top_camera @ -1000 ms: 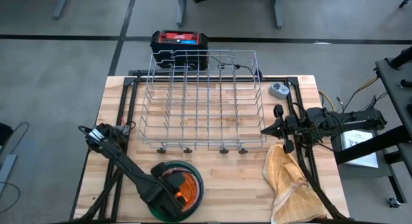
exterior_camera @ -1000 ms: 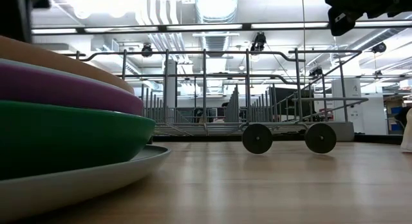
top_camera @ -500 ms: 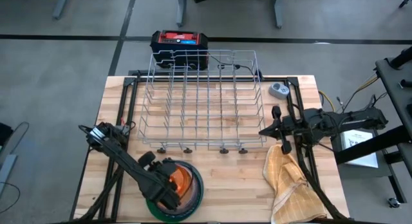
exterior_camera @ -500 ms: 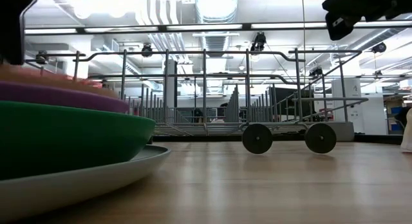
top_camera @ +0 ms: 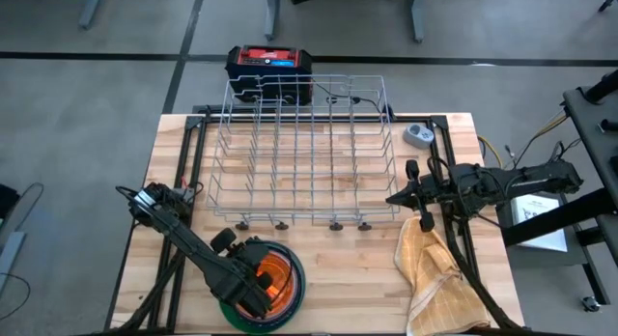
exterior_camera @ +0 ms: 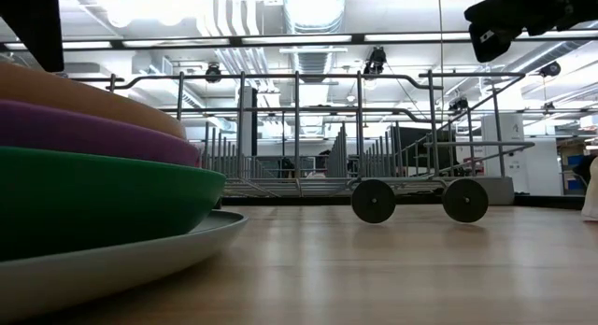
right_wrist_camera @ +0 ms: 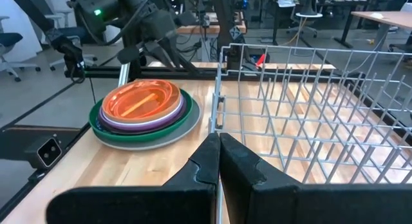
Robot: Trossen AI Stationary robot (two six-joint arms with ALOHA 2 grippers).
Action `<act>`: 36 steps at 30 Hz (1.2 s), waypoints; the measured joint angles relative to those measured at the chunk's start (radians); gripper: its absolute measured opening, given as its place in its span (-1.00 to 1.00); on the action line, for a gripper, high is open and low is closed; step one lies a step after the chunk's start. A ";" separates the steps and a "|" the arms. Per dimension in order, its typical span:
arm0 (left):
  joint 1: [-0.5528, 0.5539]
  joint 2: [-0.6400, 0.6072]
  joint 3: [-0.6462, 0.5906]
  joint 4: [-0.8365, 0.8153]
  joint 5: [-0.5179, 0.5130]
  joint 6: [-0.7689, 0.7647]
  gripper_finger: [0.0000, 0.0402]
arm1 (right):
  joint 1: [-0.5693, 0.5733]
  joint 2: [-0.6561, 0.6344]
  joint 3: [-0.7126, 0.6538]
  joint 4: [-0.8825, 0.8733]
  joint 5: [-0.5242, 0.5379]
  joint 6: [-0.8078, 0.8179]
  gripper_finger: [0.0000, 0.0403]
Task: Sort dishes
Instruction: Put the transparent orange plate into the dish rack
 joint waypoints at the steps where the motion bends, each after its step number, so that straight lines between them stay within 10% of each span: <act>1: 0.000 0.000 0.000 0.012 0.000 -0.005 -0.74 | 0.000 0.000 0.000 0.000 0.000 0.000 -0.99; 17: 0.019 0.024 -0.056 0.089 0.079 -0.059 -0.25 | 0.000 0.001 0.000 0.016 0.000 0.008 -0.99; 36: 0.018 0.024 -0.163 0.256 0.155 0.052 -0.50 | 0.000 0.001 0.000 0.016 0.000 0.037 -0.99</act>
